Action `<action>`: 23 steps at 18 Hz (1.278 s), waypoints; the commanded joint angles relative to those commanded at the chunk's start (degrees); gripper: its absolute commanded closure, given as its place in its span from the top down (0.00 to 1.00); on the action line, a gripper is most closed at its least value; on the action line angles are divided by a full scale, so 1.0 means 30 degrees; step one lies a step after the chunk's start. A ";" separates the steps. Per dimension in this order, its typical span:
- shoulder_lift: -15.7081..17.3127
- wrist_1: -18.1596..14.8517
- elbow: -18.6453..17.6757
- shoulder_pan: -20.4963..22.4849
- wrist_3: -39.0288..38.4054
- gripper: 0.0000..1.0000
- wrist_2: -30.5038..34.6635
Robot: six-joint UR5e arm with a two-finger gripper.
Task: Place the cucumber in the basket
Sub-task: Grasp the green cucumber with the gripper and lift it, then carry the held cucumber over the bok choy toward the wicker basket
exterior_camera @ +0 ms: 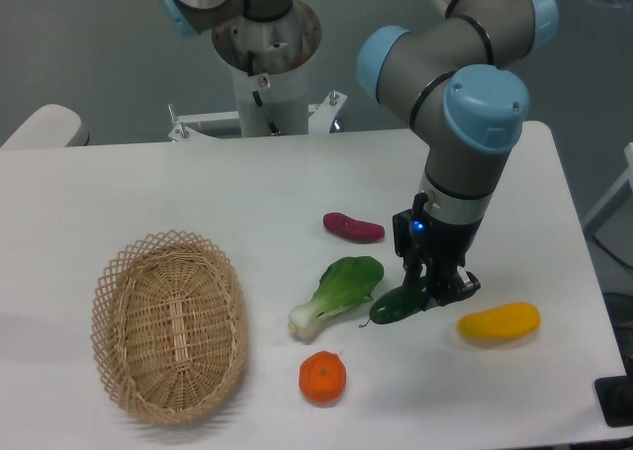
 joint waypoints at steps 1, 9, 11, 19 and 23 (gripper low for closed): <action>0.0029 0.0000 0.0000 0.0000 0.0087 0.10 0.0058; 0.0964 -0.0645 -0.0934 -0.0615 -0.0905 0.10 0.0088; 0.1404 -0.0674 -0.1433 -0.1169 -0.1840 0.10 0.0117; 0.2139 -0.0674 -0.3105 -0.5093 -1.0944 0.10 0.1084; 0.1934 -0.0587 -0.3076 -0.6618 -1.5633 0.10 0.1084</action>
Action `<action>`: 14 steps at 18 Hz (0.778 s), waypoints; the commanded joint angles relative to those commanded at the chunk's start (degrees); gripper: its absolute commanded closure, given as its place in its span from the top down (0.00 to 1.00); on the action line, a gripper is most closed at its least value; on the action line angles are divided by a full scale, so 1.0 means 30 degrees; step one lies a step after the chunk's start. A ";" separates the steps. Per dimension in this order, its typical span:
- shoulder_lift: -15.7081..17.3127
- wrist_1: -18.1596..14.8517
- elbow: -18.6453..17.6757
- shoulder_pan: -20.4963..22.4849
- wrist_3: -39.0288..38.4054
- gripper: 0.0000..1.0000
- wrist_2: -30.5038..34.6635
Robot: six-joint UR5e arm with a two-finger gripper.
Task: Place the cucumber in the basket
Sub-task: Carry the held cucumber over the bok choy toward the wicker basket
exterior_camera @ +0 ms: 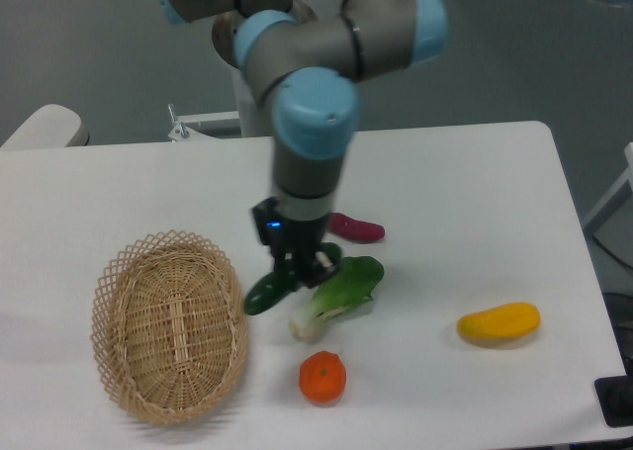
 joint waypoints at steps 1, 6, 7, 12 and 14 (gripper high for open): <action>-0.0088 0.0087 -0.0087 -0.0409 -0.0765 0.10 0.0000; -0.0645 0.0234 -0.0234 -0.1934 -0.4076 0.10 0.0000; -0.0848 0.0264 -0.0321 -0.2227 -0.4548 0.10 0.0000; -0.1990 0.1402 -0.0468 -0.3575 -0.6657 0.12 0.0175; -0.2575 0.2456 -0.0702 -0.3694 -0.6663 0.12 0.0496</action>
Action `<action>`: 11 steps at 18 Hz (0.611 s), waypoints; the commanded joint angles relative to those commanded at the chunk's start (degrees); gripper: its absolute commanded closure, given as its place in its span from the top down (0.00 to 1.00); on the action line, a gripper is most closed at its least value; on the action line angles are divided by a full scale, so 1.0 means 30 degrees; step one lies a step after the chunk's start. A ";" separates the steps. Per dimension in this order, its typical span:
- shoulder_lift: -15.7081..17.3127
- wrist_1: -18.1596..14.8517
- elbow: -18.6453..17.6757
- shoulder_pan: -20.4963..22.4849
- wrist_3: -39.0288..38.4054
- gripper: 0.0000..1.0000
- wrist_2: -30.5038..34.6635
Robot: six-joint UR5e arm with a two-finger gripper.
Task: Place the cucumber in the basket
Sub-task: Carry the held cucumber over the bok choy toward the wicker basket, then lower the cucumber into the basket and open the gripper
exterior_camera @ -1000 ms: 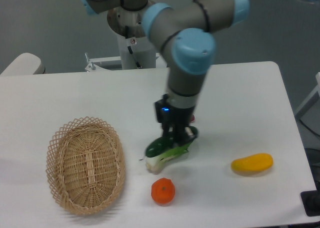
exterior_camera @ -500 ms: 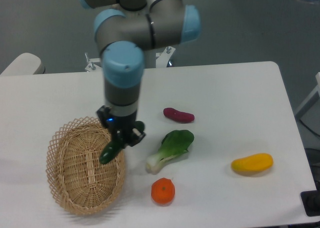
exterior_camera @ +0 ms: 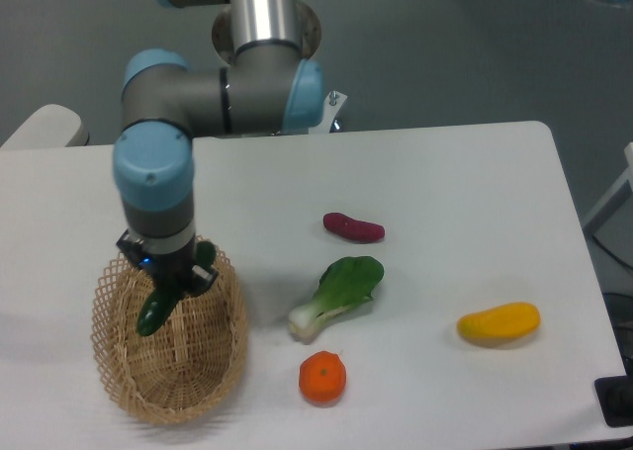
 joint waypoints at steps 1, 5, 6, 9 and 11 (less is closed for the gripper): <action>-0.0264 0.0411 0.0028 -0.0204 0.0088 0.12 0.0292; -0.1057 0.1030 -0.0263 -0.0498 0.0880 0.14 0.1084; -0.1145 0.1031 -0.0380 -0.0499 0.0996 0.15 0.1144; -0.1438 0.1614 -0.0586 -0.0499 0.1114 0.15 0.1262; -0.1468 0.1967 -0.0762 -0.0587 0.1114 0.15 0.1262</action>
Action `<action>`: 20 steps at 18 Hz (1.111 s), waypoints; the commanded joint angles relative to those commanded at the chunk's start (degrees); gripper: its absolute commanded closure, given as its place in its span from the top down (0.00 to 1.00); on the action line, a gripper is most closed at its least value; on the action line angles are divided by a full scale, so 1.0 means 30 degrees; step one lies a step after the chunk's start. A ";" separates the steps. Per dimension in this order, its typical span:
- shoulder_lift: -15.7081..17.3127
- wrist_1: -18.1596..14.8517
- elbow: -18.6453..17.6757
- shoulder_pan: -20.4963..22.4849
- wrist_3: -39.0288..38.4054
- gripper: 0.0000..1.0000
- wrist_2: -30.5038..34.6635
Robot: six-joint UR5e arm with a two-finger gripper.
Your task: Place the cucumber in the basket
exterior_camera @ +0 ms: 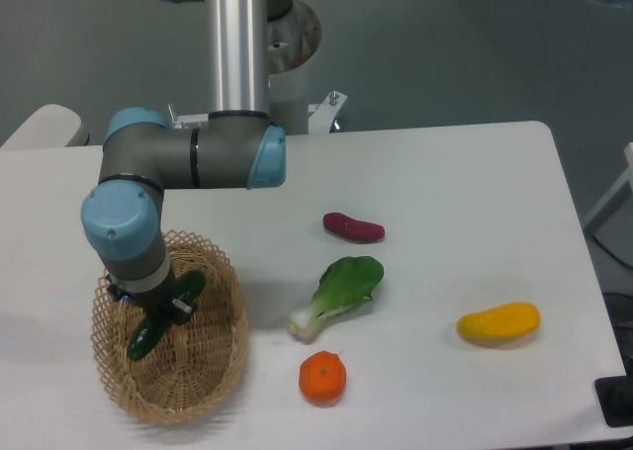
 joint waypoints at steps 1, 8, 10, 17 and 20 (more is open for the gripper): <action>-0.0029 0.0146 -0.0030 -0.0029 0.0000 0.19 0.0000; 0.0029 0.0206 0.0730 0.0029 0.0088 1.00 0.1025; 0.0087 0.0206 0.1198 0.0291 0.0117 1.00 0.1054; 0.0701 0.0030 0.2839 0.2837 0.2163 1.00 0.1143; 0.0936 -0.0057 0.3600 0.4301 0.4270 1.00 0.1056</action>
